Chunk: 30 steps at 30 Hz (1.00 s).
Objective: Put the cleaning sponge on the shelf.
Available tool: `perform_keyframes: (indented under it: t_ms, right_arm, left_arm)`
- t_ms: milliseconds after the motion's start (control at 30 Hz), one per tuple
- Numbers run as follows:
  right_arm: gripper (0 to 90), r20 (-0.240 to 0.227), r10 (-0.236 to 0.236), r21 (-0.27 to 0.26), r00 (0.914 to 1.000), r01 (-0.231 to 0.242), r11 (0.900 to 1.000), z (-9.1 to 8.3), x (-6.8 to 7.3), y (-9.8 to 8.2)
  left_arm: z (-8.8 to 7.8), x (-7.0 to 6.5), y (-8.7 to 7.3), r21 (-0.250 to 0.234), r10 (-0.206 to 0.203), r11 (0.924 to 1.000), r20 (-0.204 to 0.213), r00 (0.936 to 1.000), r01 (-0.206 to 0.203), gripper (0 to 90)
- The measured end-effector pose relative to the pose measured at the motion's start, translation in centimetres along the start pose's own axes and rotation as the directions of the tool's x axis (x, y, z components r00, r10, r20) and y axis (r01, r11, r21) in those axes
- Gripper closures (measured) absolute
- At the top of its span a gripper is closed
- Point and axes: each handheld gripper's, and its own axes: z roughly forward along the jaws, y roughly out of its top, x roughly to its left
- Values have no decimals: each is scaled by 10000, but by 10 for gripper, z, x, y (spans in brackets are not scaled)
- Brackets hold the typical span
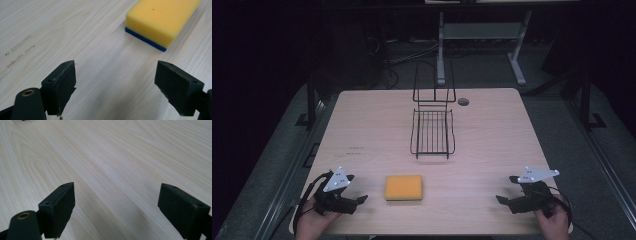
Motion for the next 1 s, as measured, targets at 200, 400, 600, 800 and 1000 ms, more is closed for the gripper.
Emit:
perform_keyframes:
  t_ms: [200, 400, 600, 800, 1000]
  right_arm:
    - [139, -47, -6, 50, 10000, 7, 10000, 2, 2, 0]
    - [139, -138, -175, 81, 9998, 176, 9998, 3, 4, 1]
    - [139, -213, -340, 52, 9992, 341, 9994, 4, 8, 3]
    - [139, -261, -299, -2, 9992, 299, 9996, 4, 6, 3]
    - [138, -258, -256, -62, 9993, 255, 9997, 1, 6, 2]
  left_arm:
    - [0, -3, 1, -44, 114, 9999, 97, 9999, -113, 168]
    - [2, -4, 1, -87, 215, 9997, 240, 9995, -213, 168]
    - [3, -6, 2, -131, 304, 9995, 487, 9984, -297, 168]
    - [8, -13, 10, -203, 647, 9978, 775, 9949, -633, 168]
    - [13, -22, 21, -92, 1214, 9926, 1039, 9872, -1211, 168]
